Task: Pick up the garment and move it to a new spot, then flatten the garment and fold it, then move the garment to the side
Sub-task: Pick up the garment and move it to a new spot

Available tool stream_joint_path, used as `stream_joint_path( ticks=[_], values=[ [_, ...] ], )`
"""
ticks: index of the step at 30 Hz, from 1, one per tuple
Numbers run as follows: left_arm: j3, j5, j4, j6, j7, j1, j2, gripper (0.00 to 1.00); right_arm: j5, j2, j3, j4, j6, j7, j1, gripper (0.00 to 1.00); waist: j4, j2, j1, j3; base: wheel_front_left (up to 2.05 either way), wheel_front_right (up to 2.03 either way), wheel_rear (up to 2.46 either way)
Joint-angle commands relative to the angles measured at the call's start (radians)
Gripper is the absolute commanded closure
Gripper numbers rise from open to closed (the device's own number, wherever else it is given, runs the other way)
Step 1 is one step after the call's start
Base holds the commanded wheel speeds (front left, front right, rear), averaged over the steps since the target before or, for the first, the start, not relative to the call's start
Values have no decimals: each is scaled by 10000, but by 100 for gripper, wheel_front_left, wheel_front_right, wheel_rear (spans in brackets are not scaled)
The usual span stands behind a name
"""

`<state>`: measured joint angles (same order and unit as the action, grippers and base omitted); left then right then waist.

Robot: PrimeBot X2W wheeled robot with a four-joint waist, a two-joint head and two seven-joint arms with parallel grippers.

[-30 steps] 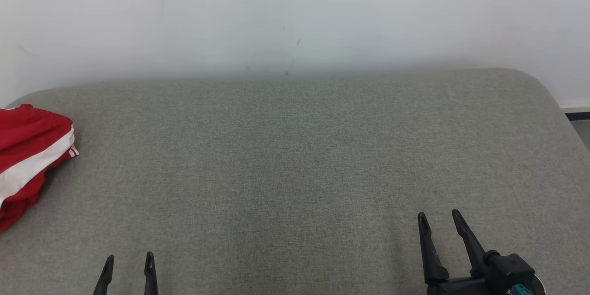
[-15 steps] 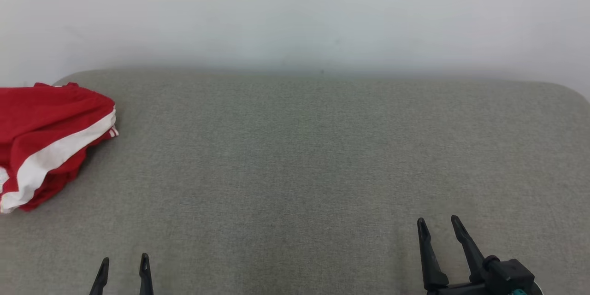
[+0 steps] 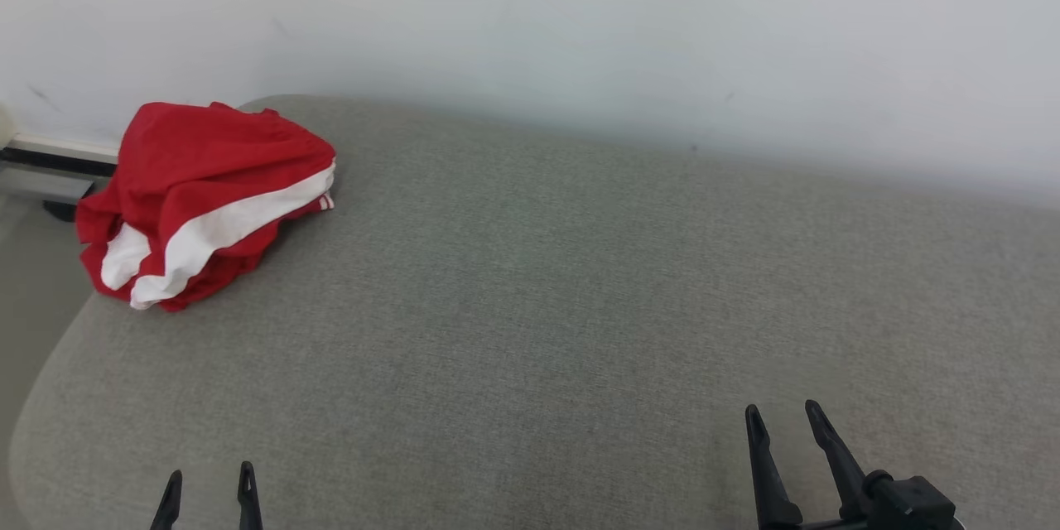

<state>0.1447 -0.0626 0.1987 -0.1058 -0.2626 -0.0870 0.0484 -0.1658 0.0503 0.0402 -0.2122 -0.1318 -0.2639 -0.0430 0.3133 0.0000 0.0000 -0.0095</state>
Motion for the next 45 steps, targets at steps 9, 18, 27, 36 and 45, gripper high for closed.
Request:
stream_joint_path(
  ticks=[9,18,27,36,45],
  values=[
    [276,28,43,89,-35,-200,33,0,-40,-2,67,-27,21,-9,-186,0,1381,0,0,-219,0,0,0],
    [496,-176,-97,348,-35,-311,32,0,62,0,278,-58,21,-9,22,0,1862,0,0,-79,0,0,0],
    [635,-313,-236,558,-35,-364,33,0,154,-2,507,-148,21,-9,273,0,1966,0,0,62,0,0,0],
    [772,-373,-125,477,-35,-49,35,0,131,1,513,-119,21,-9,170,0,1931,0,0,24,0,0,0],
    [1633,-629,365,-81,-35,1906,415,0,246,8,562,171,21,-9,516,0,976,0,0,756,0,0,0]
  ],
)
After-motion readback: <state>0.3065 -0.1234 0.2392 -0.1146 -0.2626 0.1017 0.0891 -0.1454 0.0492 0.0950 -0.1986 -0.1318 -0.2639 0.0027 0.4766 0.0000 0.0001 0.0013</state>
